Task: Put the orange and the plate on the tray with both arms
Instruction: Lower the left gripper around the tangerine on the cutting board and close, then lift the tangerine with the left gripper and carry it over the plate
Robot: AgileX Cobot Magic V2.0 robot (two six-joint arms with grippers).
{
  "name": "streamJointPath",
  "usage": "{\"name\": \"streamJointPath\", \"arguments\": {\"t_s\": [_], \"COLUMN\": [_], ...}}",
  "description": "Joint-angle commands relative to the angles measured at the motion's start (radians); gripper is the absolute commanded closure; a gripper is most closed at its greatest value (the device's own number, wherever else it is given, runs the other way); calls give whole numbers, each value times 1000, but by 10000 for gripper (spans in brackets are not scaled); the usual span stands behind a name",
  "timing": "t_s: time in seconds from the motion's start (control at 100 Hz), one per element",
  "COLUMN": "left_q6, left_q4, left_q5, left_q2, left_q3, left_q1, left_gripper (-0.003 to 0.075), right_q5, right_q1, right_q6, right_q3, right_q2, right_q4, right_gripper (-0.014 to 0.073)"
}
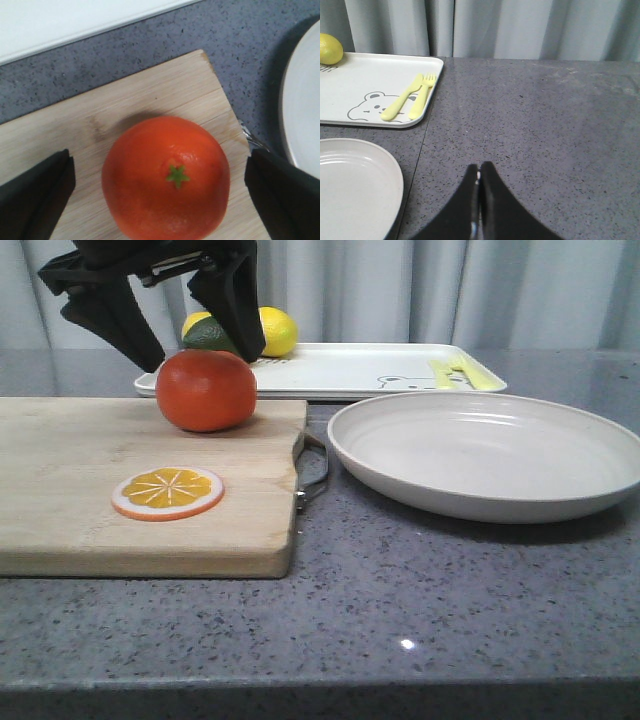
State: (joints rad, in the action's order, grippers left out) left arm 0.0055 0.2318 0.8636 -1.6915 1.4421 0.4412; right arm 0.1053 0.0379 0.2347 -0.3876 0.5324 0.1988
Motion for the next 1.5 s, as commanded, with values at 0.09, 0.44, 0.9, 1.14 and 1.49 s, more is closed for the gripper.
{"name": "streamJointPath", "arguments": {"t_s": [0.09,0.44,0.9,1.14,1.49], "left_q6": [3,3,3,3,3], "left_q4": [23,23,23,37,43], "left_q5": [-13,4,10,31,41], "left_q2": [27,16,18,18,-36], "left_q3": [35,35,35,96,242], "left_q1": [8,8,8,26,202], "left_gripper": [60,81,393,407,405], "right_q5": [-82,-82,-82,-82,-82], "right_q1": [-7,-7,-7,-7,-7], "right_q6": [-2,-2,-2,-2,-2], "right_q3": [-36,-36,-36,-36,-36], "right_q2": [9,9,9,9,9], "right_q4": [15,15,15,15,15], "right_gripper": [661,661,661,661,661]}}
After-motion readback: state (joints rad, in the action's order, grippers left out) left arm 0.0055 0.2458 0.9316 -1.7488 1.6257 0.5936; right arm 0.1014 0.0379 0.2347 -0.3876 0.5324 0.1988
